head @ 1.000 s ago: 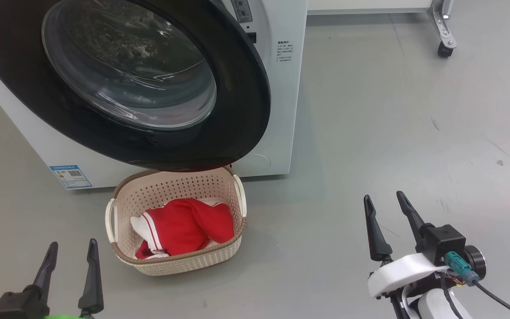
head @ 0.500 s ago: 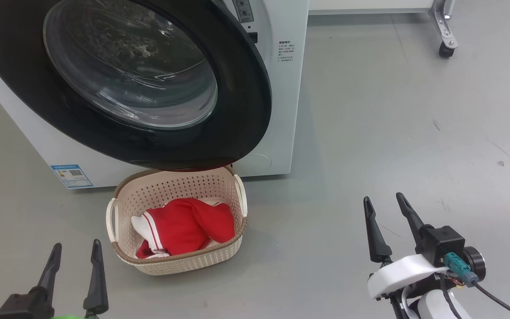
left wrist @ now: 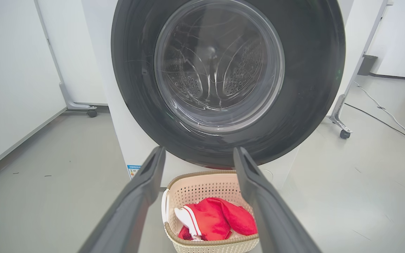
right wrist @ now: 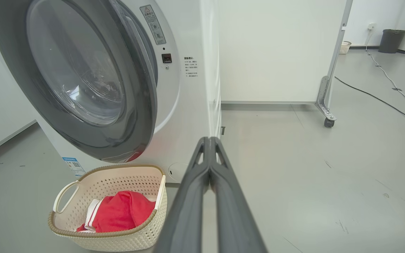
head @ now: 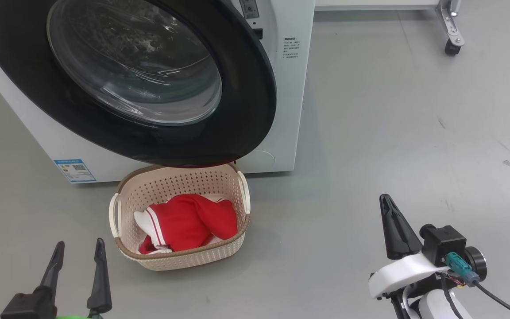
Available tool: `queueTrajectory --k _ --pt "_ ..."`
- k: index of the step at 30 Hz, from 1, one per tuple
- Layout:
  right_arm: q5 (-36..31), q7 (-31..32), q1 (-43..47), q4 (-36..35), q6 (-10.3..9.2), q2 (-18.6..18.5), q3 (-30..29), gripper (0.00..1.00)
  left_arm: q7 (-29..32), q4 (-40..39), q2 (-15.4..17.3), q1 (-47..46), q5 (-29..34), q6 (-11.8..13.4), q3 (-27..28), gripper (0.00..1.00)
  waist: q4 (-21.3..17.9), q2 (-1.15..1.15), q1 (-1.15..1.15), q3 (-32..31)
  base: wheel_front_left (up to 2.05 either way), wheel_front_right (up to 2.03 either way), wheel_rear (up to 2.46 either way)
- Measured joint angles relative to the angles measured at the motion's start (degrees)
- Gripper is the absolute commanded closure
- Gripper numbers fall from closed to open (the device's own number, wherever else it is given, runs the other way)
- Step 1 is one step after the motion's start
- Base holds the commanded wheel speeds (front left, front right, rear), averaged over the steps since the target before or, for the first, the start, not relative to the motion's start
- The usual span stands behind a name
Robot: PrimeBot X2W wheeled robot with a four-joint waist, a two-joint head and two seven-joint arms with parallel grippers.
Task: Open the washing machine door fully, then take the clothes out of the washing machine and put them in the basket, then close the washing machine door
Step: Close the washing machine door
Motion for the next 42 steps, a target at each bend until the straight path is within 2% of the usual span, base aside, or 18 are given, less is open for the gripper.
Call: queueTrajectory --k 4,12,23,28,42 --pt "0.0 0.0 -0.05 0.0 0.1 0.01 0.13 1.0 0.0 -0.59 -0.15 -0.02 0.68 0.0 0.0 0.0 0.32 0.0 0.0 0.6 0.0 0.0 0.0" --pt "-1.4 0.0 -4.13 0.03 1.71 -0.08 1.44 1.0 0.0 -1.67 -0.3 -0.48 0.78 0.0 -0.21 0.0 0.77 0.0 0.0 2.53 0.0 0.0 0.0" --pt "-2.67 1.74 -15.01 0.86 5.32 -0.24 4.54 1.0 -0.1 -3.24 -1.08 -5.48 1.03 -0.01 -2.13 0.0 2.38 0.0 0.0 6.7 0.0 0.0 0.0" --pt "-2.85 3.3 -20.5 1.71 7.36 -0.49 5.31 1.0 -0.54 -3.37 -1.4 -7.79 1.03 -0.09 -2.91 0.0 3.89 0.0 0.0 8.79 0.0 0.0 0.0" --pt "-2.71 6.64 -37.02 6.66 9.54 -1.13 4.89 1.0 -2.53 -1.19 -2.97 -14.03 0.8 -2.0 -4.7 0.0 10.26 0.0 0.0 14.94 0.0 0.0 0.0"
